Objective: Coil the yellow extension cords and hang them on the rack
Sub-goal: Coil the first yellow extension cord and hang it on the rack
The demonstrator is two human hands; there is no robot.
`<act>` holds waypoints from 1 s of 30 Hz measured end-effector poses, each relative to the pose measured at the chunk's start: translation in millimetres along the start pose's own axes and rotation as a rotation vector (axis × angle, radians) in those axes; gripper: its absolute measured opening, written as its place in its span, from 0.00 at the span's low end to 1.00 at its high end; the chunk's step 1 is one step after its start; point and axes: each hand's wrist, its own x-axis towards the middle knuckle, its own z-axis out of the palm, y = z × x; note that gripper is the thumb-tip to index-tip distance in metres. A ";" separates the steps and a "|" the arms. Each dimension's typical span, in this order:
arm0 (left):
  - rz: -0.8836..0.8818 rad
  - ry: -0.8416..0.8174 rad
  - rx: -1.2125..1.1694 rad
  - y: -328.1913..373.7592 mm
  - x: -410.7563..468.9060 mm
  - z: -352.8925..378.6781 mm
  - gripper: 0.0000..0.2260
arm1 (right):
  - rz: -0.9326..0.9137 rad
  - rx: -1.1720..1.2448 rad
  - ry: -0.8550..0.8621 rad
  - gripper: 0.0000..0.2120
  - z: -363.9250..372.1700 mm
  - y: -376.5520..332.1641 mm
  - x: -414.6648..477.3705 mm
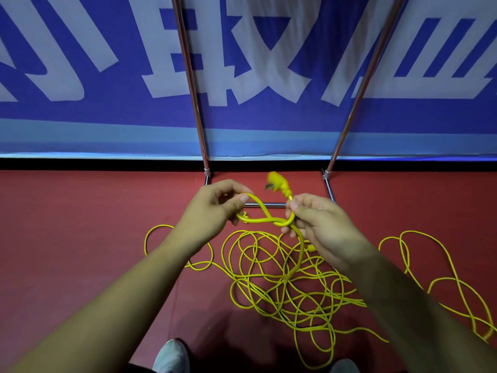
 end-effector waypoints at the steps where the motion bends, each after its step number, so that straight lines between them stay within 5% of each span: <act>1: -0.119 0.007 -0.106 -2.5 0.6 0.9 0.04 | -0.027 0.025 0.000 0.06 -0.6 -0.4 0.6; 4: -0.354 0.029 -0.328 -5.9 1.2 5.6 0.05 | -0.125 0.023 -0.044 0.02 -4.1 -1.7 0.9; 7: -0.390 0.043 -0.544 -4.5 3.2 6.3 0.09 | -0.172 -0.058 -0.134 0.08 -6.3 -1.9 0.1; 11: -0.257 0.024 -0.617 -0.7 7.4 -0.6 0.07 | -0.146 -0.120 -0.289 0.22 -8.2 -1.7 -2.3; 15: -0.060 -0.076 -0.626 4.3 7.9 -5.1 0.04 | -0.178 -0.213 -0.342 0.16 -6.2 -4.1 -4.5; 20: -0.075 -0.030 -0.762 5.3 8.2 -3.6 0.05 | -0.123 -0.258 -0.523 0.13 -8.7 -11.6 -12.3; 30: -0.236 0.023 -0.800 3.8 9.8 0.9 0.06 | -0.180 -0.397 -0.403 0.18 -8.9 -10.0 -6.8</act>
